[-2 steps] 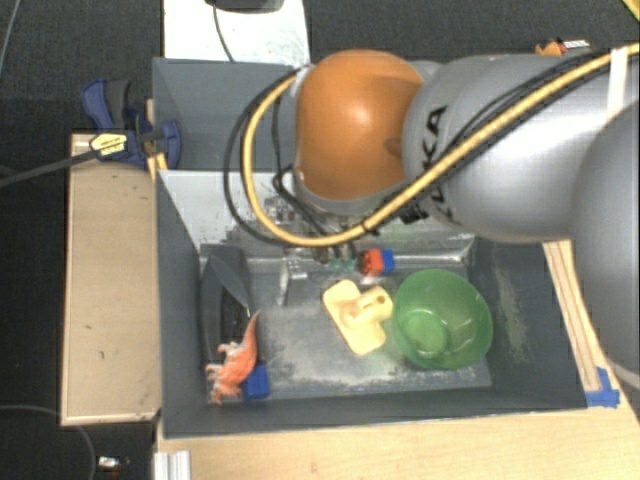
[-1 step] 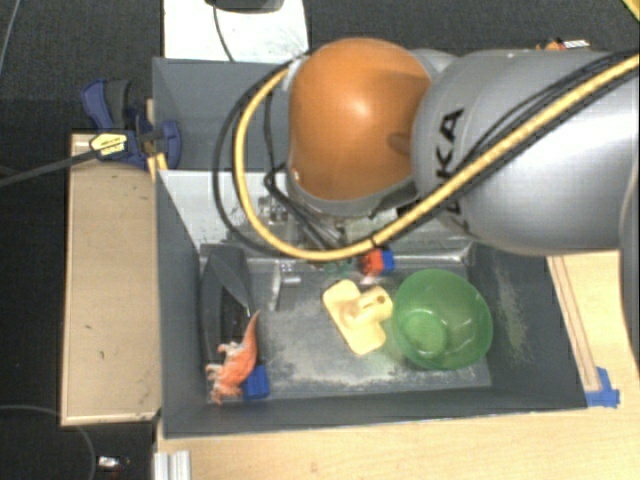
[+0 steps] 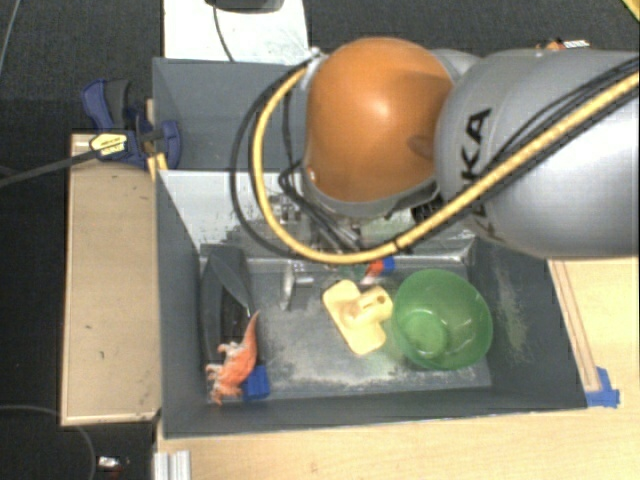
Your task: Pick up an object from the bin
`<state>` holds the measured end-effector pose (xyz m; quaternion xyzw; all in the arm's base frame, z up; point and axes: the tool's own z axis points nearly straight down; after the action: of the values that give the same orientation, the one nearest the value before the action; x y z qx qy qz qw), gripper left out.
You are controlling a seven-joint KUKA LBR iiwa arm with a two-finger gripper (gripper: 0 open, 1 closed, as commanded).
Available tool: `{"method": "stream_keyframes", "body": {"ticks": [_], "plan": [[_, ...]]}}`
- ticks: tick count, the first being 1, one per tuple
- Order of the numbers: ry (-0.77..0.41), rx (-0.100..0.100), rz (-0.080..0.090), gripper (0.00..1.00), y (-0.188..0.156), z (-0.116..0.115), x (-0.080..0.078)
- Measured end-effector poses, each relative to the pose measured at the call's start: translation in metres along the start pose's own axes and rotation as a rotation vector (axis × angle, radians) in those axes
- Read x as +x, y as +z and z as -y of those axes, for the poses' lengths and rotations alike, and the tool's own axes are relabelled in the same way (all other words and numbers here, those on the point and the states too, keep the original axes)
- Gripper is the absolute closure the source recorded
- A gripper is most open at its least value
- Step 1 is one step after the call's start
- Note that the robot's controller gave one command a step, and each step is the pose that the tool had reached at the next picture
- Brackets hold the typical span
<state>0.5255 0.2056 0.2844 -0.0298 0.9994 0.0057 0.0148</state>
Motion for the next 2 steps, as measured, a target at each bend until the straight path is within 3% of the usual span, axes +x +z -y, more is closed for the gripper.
{"method": "stream_keyframes", "body": {"ticks": [1,2], "plan": [[-0.139,-0.001,-0.002,0.0,0.038,0.046,-0.003],[-0.068,0.0,-0.004,0.0,-0.013,-0.017,0.014]]}}
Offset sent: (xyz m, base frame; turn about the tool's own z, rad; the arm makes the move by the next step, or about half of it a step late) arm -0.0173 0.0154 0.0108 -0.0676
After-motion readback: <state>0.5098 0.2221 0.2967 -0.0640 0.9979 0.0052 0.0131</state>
